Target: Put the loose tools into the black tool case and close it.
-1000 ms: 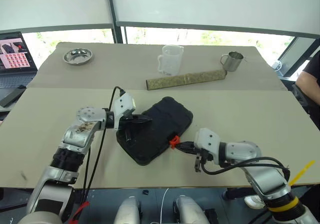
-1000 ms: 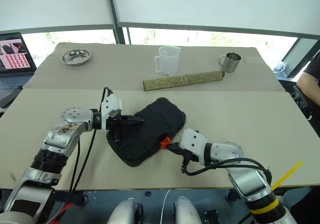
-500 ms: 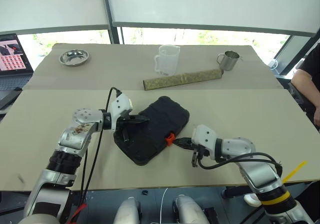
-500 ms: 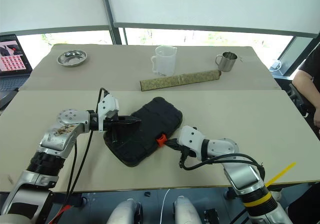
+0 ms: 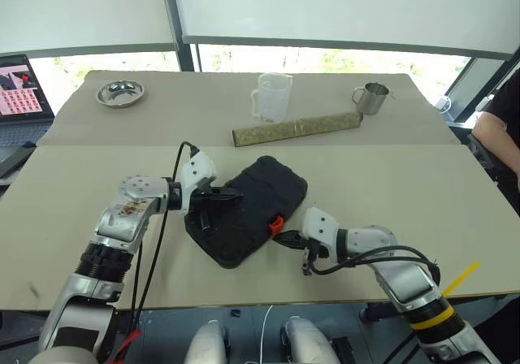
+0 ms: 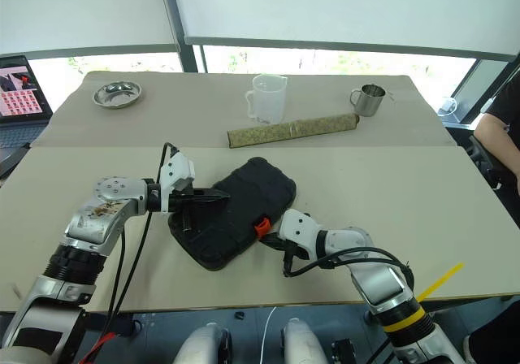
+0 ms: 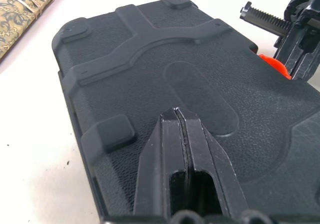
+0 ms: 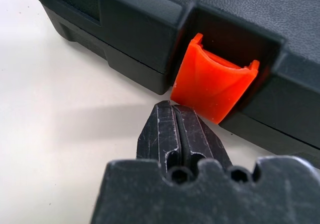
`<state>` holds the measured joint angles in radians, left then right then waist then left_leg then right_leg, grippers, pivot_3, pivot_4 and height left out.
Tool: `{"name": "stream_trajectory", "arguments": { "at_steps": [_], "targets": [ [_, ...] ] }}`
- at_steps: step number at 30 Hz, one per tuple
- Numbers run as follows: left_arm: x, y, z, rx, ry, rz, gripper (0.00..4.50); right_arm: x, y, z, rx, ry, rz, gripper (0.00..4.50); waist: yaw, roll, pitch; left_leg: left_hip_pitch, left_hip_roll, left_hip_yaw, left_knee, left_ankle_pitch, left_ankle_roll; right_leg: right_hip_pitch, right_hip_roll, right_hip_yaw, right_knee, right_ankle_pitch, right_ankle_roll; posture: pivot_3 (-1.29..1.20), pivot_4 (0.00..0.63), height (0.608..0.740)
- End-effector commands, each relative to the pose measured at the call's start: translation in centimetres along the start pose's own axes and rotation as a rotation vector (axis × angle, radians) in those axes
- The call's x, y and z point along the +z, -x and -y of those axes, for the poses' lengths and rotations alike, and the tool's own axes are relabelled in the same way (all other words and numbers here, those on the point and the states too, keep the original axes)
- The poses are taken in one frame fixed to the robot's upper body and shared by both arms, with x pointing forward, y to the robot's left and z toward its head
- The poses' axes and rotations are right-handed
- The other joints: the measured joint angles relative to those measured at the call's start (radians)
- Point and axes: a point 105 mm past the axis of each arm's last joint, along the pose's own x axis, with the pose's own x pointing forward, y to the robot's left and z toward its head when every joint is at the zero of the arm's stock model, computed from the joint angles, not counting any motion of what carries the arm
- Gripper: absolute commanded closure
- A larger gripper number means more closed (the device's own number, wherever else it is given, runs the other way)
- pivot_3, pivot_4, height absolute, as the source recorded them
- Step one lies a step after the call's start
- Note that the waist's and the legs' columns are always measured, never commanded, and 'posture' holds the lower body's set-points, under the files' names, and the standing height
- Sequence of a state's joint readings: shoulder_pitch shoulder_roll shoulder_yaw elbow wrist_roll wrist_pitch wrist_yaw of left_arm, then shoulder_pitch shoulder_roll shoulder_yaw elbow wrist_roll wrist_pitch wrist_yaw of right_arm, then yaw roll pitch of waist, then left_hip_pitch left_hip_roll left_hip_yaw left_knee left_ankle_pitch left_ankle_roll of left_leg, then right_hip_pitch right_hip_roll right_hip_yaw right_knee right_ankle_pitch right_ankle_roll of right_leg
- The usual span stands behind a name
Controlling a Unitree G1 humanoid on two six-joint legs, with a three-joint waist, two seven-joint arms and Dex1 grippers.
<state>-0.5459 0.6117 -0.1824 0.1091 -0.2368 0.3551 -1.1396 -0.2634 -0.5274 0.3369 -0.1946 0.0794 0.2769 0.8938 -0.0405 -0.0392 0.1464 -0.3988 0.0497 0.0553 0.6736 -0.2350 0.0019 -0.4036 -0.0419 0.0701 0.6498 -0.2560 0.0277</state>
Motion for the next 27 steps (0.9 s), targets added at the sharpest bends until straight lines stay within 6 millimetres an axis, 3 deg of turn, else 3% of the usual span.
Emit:
{"name": "stream_trajectory", "arguments": {
  "at_steps": [1,13,27],
  "targets": [
    [-4.5,-0.8,2.0,-0.069,0.098,-0.171,4.49,2.4,0.5,1.7,-0.060,0.088,0.067,4.44,0.000,0.000,0.000,0.000,0.000,0.000,0.000,0.000,0.000,0.000,0.000,0.000,0.000,0.000,0.000,0.00,0.150,0.740],
    [-4.7,-1.2,2.8,-0.076,0.126,-0.176,4.49,2.6,1.4,2.2,-0.054,0.109,0.044,4.44,0.002,0.001,0.000,0.000,0.000,0.000,0.000,0.000,0.000,0.000,0.000,0.000,0.000,0.000,0.000,0.00,0.150,0.740],
    [-5.4,-1.2,3.2,-0.081,0.155,-0.195,4.49,4.2,-0.1,2.5,-0.050,0.115,0.098,4.44,-0.001,0.001,-0.001,0.001,0.000,0.000,0.000,0.000,0.000,0.001,0.000,0.000,0.000,0.000,0.001,0.00,0.150,0.740]
  ]
}}
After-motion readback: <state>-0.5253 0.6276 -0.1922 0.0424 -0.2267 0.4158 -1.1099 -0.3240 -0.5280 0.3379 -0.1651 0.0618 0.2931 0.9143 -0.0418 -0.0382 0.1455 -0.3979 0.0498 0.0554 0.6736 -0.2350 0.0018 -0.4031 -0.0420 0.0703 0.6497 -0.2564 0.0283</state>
